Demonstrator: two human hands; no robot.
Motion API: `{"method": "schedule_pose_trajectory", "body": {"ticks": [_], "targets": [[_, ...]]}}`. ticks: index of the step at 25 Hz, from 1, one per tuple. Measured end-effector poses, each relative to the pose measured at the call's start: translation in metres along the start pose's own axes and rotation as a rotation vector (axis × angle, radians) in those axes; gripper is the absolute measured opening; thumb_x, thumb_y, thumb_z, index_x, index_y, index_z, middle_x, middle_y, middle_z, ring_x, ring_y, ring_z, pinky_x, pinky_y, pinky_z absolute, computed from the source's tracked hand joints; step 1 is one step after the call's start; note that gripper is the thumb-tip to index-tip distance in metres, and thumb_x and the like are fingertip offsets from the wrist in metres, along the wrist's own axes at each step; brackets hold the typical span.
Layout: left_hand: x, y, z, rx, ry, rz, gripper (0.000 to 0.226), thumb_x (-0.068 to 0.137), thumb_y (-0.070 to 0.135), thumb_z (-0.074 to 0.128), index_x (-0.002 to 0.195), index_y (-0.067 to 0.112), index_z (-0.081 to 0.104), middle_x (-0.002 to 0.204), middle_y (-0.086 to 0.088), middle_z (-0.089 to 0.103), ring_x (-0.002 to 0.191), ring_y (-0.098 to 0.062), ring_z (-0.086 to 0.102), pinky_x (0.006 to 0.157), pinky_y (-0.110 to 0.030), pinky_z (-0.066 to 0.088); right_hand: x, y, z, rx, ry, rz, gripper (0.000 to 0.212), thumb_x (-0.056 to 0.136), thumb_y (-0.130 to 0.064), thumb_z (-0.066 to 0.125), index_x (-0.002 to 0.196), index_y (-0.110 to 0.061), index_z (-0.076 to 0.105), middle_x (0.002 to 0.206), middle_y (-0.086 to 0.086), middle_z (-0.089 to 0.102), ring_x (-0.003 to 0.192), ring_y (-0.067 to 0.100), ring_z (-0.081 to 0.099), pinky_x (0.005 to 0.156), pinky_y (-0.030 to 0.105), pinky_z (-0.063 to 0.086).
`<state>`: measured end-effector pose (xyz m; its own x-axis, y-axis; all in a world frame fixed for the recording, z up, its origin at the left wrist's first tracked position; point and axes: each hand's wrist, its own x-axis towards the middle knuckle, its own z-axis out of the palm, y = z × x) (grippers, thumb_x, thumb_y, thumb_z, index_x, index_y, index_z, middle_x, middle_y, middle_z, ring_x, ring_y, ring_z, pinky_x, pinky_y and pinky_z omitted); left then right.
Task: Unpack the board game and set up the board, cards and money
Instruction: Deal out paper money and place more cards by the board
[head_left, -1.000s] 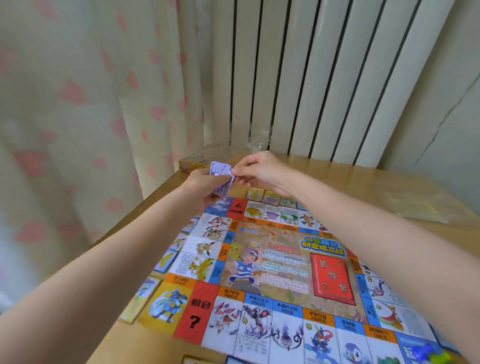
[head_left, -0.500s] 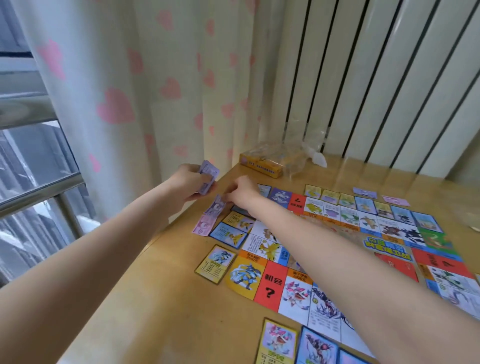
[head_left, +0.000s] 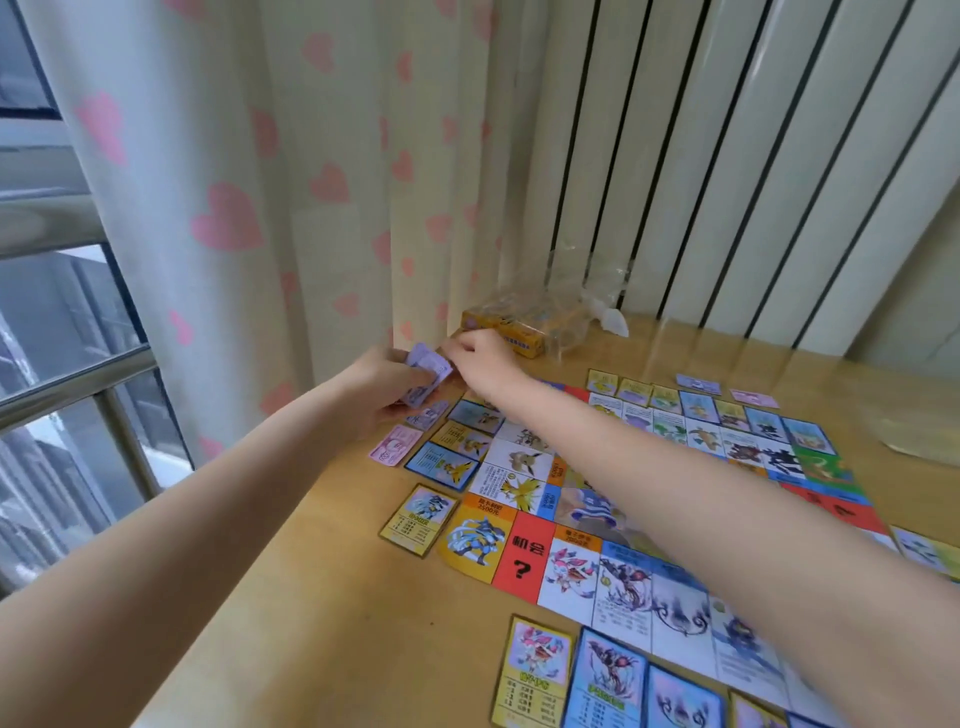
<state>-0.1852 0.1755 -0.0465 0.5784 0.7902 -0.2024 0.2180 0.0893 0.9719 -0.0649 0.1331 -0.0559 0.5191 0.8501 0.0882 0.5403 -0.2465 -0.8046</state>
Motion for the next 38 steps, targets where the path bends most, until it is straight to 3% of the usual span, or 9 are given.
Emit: {"method": "schedule_pose_trajectory", "body": {"ticks": [3, 6, 10, 16, 22, 27, 31, 36, 38], "targets": [[-0.015, 0.0, 0.017, 0.061, -0.135, 0.055, 0.006, 0.09, 0.002, 0.056, 0.091, 0.007, 0.059, 0.073, -0.006, 0.058, 0.049, -0.003, 0.058, 0.054, -0.017, 0.047, -0.037, -0.011, -0.036, 0.056, -0.071, -0.02, 0.032, 0.095, -0.029, 0.05, 0.085, 0.001, 0.06, 0.07, 0.01, 0.053, 0.05, 0.017, 0.051, 0.059, 0.03, 0.044], [-0.043, 0.002, 0.038, 0.167, -0.312, 0.114, 0.011, 0.089, 0.005, 0.058, 0.082, 0.014, 0.059, 0.069, -0.002, 0.057, 0.049, -0.001, 0.055, 0.051, -0.01, 0.047, -0.089, -0.005, -0.071, 0.038, -0.103, -0.05, 0.009, 0.085, -0.007, 0.065, 0.087, -0.004, 0.057, 0.057, 0.005, 0.055, 0.037, 0.004, 0.049, 0.041, 0.015, 0.041], [-0.1, -0.011, 0.068, 0.148, -0.617, 0.089, 0.009, 0.089, 0.006, 0.056, 0.085, 0.012, 0.061, 0.063, 0.004, 0.06, 0.053, -0.003, 0.054, 0.053, -0.012, 0.048, -0.18, 0.015, -0.106, 0.024, -0.079, 0.047, 0.018, 0.08, -0.002, 0.069, 0.086, -0.012, 0.055, 0.057, 0.007, 0.051, 0.038, 0.006, 0.046, 0.037, 0.014, 0.032], [-0.162, -0.038, 0.122, 0.211, -0.78, -0.009, 0.014, 0.095, 0.007, 0.048, 0.091, 0.011, 0.06, 0.075, -0.004, 0.061, 0.06, -0.007, 0.059, 0.054, -0.016, 0.05, -0.299, 0.055, -0.126, -0.005, -0.125, 0.268, 0.025, 0.082, 0.002, 0.064, 0.094, -0.015, 0.05, 0.052, 0.001, 0.048, 0.041, 0.01, 0.043, 0.038, 0.017, 0.031], [-0.186, -0.032, 0.139, 0.372, -0.829, 0.049, 0.015, 0.096, 0.01, 0.047, 0.092, 0.013, 0.06, 0.078, -0.002, 0.064, 0.063, -0.004, 0.063, 0.059, -0.016, 0.052, -0.349, 0.066, -0.13, 0.118, -0.137, 0.247, 0.018, 0.085, 0.002, 0.062, 0.093, -0.013, 0.054, 0.053, -0.002, 0.05, 0.043, 0.005, 0.048, 0.043, 0.014, 0.038], [-0.196, -0.018, 0.14, 0.398, -0.908, -0.024, 0.029, 0.099, 0.03, 0.039, 0.101, 0.011, 0.061, 0.087, -0.003, 0.065, 0.076, -0.013, 0.063, 0.076, -0.025, 0.053, -0.33, 0.044, -0.154, -0.088, -0.129, 0.086, 0.02, 0.086, 0.001, 0.059, 0.094, -0.017, 0.052, 0.05, -0.008, 0.048, 0.044, 0.006, 0.051, 0.051, 0.024, 0.042], [-0.199, -0.016, 0.133, 0.328, -0.962, -0.128, 0.02, 0.098, 0.016, 0.043, 0.098, 0.003, 0.058, 0.077, -0.009, 0.068, 0.07, -0.02, 0.069, 0.066, -0.027, 0.058, -0.327, 0.045, -0.151, -0.129, -0.111, 0.093, 0.024, 0.086, 0.002, 0.058, 0.101, -0.015, 0.05, 0.061, -0.001, 0.05, 0.044, 0.002, 0.053, 0.051, 0.02, 0.044], [-0.195, -0.018, 0.126, 0.362, -0.92, -0.134, 0.011, 0.094, 0.005, 0.047, 0.093, 0.004, 0.059, 0.074, -0.007, 0.063, 0.059, -0.011, 0.062, 0.054, -0.019, 0.053, -0.333, 0.053, -0.144, -0.085, -0.113, 0.147, 0.03, 0.084, 0.002, 0.061, 0.101, -0.018, 0.049, 0.072, 0.002, 0.054, 0.051, 0.01, 0.055, 0.056, 0.026, 0.045], [-0.191, -0.017, 0.123, 0.37, -0.889, -0.115, 0.014, 0.095, 0.005, 0.046, 0.089, 0.005, 0.059, 0.068, -0.006, 0.065, 0.057, -0.01, 0.061, 0.053, -0.018, 0.053, -0.338, 0.059, -0.136, -0.061, -0.132, 0.175, 0.03, 0.081, 0.005, 0.063, 0.096, -0.016, 0.049, 0.076, 0.003, 0.055, 0.045, 0.008, 0.055, 0.05, 0.019, 0.045]]}}
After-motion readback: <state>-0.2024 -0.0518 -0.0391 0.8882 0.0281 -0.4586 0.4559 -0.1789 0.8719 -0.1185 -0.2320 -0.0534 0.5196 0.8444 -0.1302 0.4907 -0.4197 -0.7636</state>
